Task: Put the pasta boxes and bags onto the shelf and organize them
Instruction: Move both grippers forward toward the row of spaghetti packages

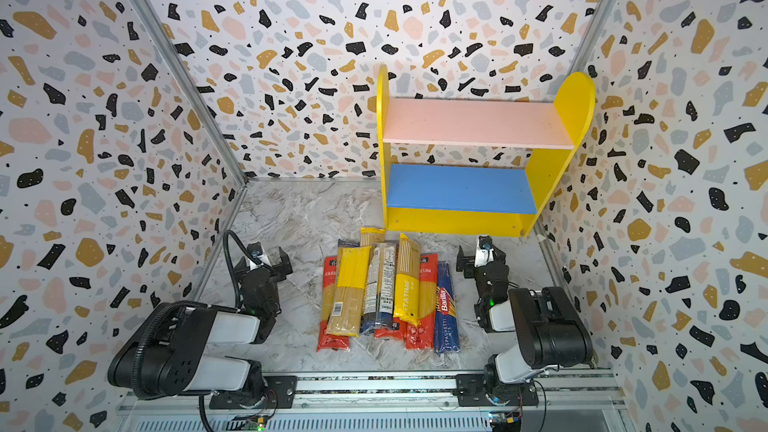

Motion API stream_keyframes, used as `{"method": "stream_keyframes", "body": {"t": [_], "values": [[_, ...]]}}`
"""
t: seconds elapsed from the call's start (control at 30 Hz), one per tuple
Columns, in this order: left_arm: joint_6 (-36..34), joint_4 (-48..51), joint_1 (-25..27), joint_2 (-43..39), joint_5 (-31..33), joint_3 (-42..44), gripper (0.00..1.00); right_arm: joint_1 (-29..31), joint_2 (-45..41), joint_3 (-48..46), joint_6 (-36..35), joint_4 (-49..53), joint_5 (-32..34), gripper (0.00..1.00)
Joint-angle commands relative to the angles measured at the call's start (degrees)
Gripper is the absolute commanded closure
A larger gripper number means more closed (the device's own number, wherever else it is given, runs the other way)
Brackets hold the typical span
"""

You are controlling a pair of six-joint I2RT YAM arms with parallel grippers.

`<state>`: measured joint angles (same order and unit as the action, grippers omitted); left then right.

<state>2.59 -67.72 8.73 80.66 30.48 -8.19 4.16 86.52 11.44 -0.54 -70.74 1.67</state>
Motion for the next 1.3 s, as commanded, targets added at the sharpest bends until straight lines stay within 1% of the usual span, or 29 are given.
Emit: {"method": "stream_keyframes", "body": {"t": [0.0,0.37,0.73,0.93,0.97,1.03,1.07,1.13,1.2,1.23,1.27], "values": [[0.31,-2.24,-0.24,-0.46,0.02,-0.78,0.0,-0.14,-0.87,0.55,-0.35,-0.83,-0.46,0.01],[0.31,-1.97,-0.28,-0.41,0.04,-0.96,0.01,-0.13,-0.81,0.64,-0.29,-0.85,-0.44,0.01],[0.31,-1.96,-0.27,-0.5,0.1,-0.96,0.01,-1.15,-0.83,0.68,-0.15,-0.65,-2.28,0.01],[0.38,-2.24,-0.29,-0.87,-0.01,-0.61,0.01,-0.69,-1.08,0.51,-0.25,-0.8,-1.57,0.01],[0.0,-1.99,-0.29,-1.16,-0.68,-0.75,0.0,-0.18,-1.09,0.54,-0.28,-1.04,0.17,0.01],[-0.25,1.07,-0.21,-2.84,-1.32,-2.23,0.01,0.38,-2.52,1.44,0.61,1.47,3.62,0.01],[0.24,6.55,-0.21,-4.51,-0.41,-4.51,0.01,0.38,-4.06,2.68,1.35,4.61,5.5,0.01],[1.33,15.8,-0.2,-6.73,1.05,-8.25,0.01,0.3,-7.2,6.49,2.96,14.35,8.45,0.01],[1.37,19.13,-0.04,-8.07,1.3,-9.7,0.01,0.32,-9.88,10.43,4.75,23.62,9.83,0.01],[1.51,20.47,0.18,-8.61,1.79,-10.19,0.01,0.64,-10.9,12.8,8.27,28.05,13.35,0.01],[1.83,22.28,0.52,-9.22,2.24,-11.03,0.01,0.79,-11.61,15.65,14.21,33.96,16.96,0.01]]}}
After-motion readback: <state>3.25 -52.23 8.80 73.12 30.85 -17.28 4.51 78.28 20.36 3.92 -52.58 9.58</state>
